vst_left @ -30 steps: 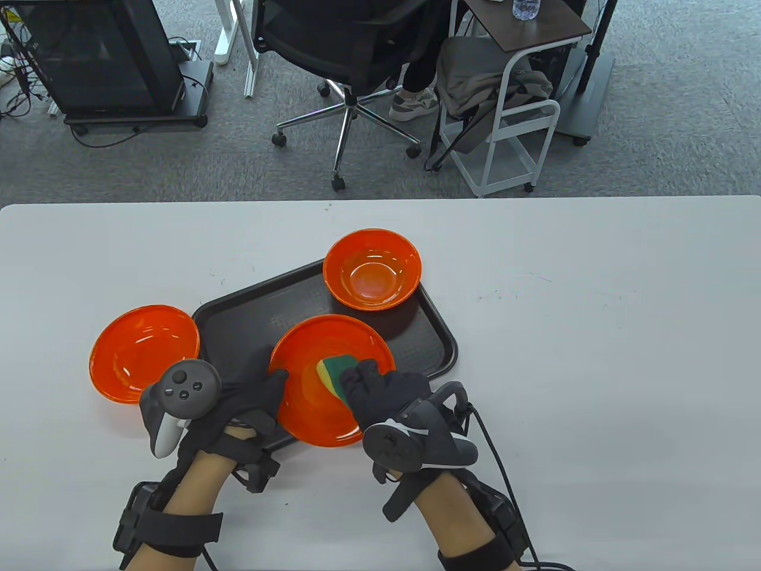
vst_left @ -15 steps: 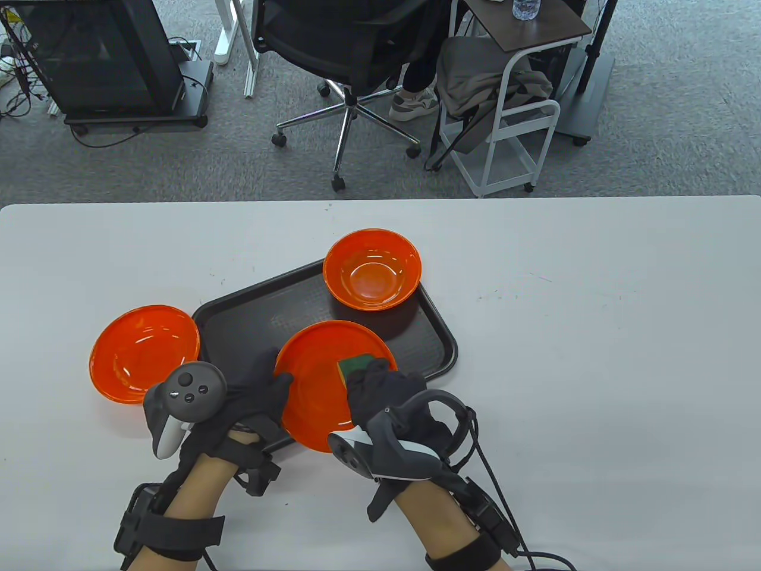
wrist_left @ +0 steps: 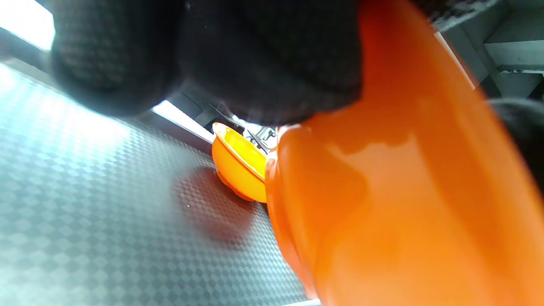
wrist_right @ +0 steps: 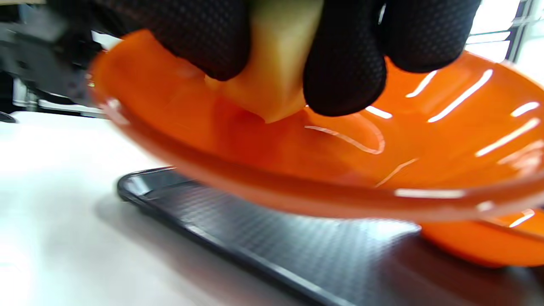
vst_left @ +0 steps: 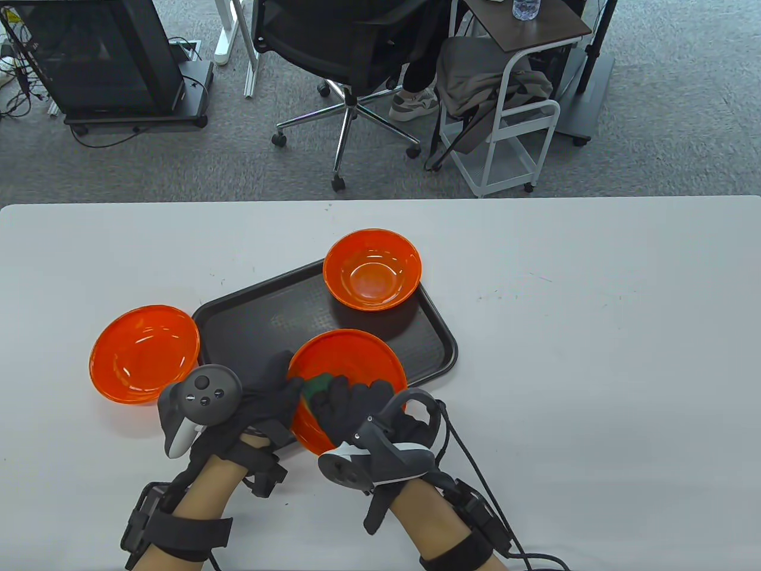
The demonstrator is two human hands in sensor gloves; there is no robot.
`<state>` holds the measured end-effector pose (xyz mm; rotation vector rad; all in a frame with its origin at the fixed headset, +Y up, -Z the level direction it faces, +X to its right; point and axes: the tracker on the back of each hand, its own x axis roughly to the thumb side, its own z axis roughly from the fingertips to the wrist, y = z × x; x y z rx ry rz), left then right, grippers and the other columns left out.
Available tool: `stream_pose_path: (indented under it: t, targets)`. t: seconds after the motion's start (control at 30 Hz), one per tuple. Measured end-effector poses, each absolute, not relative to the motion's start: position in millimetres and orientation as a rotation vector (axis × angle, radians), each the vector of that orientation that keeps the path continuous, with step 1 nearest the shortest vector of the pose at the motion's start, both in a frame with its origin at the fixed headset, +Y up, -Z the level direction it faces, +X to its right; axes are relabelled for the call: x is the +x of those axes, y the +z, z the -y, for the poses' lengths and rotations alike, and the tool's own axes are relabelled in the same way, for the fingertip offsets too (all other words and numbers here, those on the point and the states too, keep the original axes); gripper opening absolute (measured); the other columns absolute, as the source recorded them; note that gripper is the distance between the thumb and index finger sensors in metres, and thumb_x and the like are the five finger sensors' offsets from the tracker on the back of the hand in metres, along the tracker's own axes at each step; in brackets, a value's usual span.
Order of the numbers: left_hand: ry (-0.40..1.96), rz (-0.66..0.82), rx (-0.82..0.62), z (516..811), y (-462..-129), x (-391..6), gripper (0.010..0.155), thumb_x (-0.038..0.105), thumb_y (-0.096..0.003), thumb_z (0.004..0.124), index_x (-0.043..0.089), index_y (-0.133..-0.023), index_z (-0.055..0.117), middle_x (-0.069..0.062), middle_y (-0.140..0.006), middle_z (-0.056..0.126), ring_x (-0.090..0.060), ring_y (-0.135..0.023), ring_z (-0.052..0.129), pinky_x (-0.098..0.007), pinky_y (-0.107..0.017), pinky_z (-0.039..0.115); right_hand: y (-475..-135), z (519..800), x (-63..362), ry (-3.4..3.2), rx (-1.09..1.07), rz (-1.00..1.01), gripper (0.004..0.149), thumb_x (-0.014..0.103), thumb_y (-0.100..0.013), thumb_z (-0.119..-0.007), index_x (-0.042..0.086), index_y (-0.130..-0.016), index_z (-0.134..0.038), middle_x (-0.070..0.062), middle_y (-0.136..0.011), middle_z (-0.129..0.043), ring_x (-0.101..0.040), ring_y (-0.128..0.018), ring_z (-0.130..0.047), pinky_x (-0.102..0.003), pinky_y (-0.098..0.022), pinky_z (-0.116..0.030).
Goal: Wipe bowl with sponge
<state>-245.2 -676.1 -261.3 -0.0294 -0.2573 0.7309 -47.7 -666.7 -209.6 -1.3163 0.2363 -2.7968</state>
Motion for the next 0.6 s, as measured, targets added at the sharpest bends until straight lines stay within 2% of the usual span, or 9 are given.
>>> stream_pose_path:
  t: [0.13,0.27,0.43,0.6]
  targets:
    - [0.726,0.228,-0.011,674.7,-263.4,-253.7,0.058,0.045,-0.0528,0.076,0.009,-0.098,0.065,-0.008,-0.050,0.097,-0.011,-0.013,0.101,-0.038,-0.025,0.093,-208.1,668.0,-49.5,-2.792,-1.320,-0.105,0.048,0.027,-0.055,-0.079,0.015,-0.098,-0.063,-0.024,-0.098,-0.077,-0.038,-0.067,-0.089,-0.061,-0.051,-0.070]
    - [0.719,0.207,0.013,672.0,-264.5,-261.0,0.058,0.044,-0.0527,0.077,0.009,-0.097,0.066,-0.008,-0.050,0.097,-0.011,-0.013,0.101,-0.038,-0.025,0.093,-207.3,668.2,-50.6,-2.774,-1.205,0.020,0.048,0.026,-0.055,-0.078,0.013,-0.098,-0.063,-0.025,-0.099,-0.076,-0.040,-0.069,-0.086,-0.063,-0.053,-0.066]
    - [0.714,0.206,0.014,669.4,-264.0,-263.7,0.057,0.043,-0.0523,0.078,0.009,-0.097,0.067,-0.009,-0.048,0.097,-0.010,-0.010,0.101,-0.037,-0.023,0.093,-208.8,667.4,-50.5,-2.722,-0.980,0.042,0.048,0.025,-0.055,-0.078,0.011,-0.098,-0.062,-0.025,-0.100,-0.074,-0.042,-0.072,-0.082,-0.064,-0.054,-0.064]
    - [0.717,0.238,-0.016,669.7,-262.6,-257.3,0.057,0.043,-0.0523,0.078,0.009,-0.097,0.068,-0.009,-0.047,0.098,-0.010,-0.010,0.101,-0.036,-0.022,0.093,-213.8,667.0,-43.8,-2.710,-0.837,-0.031,0.048,0.026,-0.055,-0.078,0.011,-0.098,-0.062,-0.026,-0.102,-0.071,-0.043,-0.073,-0.079,-0.064,-0.055,-0.063]
